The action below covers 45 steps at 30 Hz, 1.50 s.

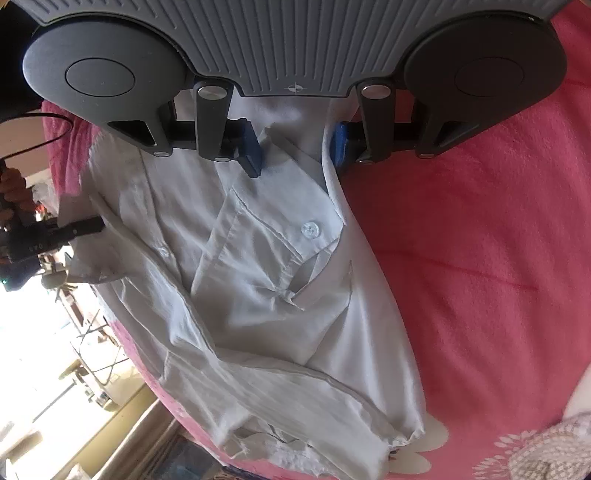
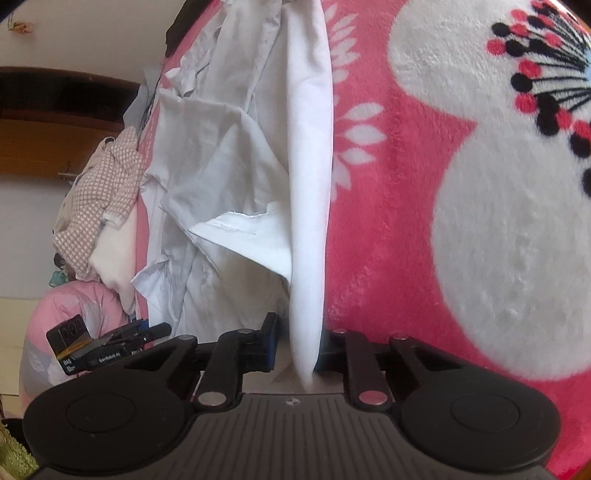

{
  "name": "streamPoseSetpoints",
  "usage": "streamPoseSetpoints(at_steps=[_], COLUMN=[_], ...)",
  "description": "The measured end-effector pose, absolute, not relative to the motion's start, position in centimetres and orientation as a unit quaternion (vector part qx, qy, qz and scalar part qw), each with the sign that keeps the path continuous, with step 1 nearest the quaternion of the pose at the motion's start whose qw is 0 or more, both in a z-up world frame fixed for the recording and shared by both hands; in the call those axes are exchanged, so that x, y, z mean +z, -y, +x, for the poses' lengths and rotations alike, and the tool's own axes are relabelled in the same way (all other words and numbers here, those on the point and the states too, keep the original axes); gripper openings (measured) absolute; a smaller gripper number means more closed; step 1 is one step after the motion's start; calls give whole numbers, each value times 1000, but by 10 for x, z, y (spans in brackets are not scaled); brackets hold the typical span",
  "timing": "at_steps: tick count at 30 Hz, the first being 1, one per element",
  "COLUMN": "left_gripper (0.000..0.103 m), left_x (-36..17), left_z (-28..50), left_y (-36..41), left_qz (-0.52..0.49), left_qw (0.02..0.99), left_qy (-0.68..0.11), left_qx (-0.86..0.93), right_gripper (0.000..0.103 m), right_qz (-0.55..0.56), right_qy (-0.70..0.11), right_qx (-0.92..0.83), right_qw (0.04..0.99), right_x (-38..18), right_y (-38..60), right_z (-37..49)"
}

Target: Fold clothes

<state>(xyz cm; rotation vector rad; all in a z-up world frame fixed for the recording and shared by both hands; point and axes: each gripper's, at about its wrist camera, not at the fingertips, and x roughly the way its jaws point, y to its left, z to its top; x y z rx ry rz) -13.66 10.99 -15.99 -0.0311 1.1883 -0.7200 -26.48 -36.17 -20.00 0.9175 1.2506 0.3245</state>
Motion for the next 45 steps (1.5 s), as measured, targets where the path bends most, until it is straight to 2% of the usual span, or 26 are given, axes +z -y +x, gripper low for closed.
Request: streamPoseSetpoints(at_steps=[2,5,8,20,32,45], left_gripper=[12,2,1,1,1,1], left_x=[-160,-160,-155,-121,-96,-130], left_z=[-136,-135,-136,-83,10,143], left_y=[-112,-115,-117,-158,-145,-124], left_qz=[-23,-37,-55,-284,-330,-360], left_qw=[772,775,775,754,774,784], left_qy=[-545,-541,-535,-494,-434,-431], left_qx=[-325,-324,-333,-327,-322,-265], right_gripper=[12,6,4,3,3,3], right_qz=[413,408,415,468,484,495], right_qy=[-560,-553,-541,-408,-326,-305], right_qx=[144,146,156,210,228,217], right_qw=[704,711,715,755,779,784], right_x=[-201,-199,-197,-145,-125,-151], right_y=[362,362,360,376,399,430], right_z=[-267,-271,-271,-245,-157,-19])
